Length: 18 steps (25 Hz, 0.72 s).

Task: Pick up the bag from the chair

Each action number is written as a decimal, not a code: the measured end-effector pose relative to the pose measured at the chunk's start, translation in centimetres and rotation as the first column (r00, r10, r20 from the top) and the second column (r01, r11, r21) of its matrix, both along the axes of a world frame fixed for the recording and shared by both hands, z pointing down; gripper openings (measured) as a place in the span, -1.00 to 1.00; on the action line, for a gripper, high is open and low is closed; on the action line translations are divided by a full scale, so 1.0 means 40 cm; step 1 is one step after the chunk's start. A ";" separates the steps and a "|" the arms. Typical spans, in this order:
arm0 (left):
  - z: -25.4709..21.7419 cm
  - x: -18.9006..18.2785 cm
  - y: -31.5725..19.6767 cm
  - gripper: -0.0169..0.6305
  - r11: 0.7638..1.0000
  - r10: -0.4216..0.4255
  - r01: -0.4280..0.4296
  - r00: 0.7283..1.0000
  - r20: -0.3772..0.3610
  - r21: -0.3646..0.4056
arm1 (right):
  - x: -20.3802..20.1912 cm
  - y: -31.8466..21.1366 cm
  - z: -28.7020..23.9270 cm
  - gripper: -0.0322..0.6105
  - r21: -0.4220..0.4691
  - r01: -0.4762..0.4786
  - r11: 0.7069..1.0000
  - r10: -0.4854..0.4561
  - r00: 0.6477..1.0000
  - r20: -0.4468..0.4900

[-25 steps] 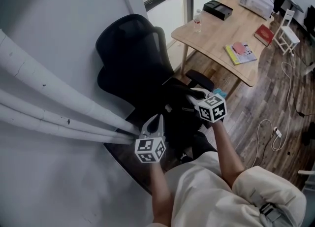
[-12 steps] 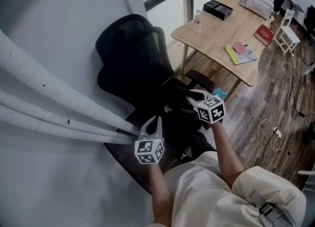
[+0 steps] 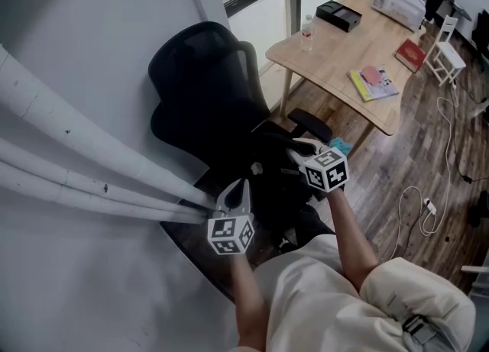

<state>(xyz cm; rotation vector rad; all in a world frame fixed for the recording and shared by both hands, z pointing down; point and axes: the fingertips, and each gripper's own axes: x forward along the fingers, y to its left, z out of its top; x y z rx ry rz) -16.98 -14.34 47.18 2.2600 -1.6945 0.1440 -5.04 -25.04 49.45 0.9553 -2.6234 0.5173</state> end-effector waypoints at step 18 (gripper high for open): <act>0.000 0.014 -0.004 -0.93 0.999 0.037 -0.037 0.999 0.001 -0.006 | -0.012 -0.007 -0.016 -0.70 0.021 0.015 1.000 -0.015 1.000 -0.011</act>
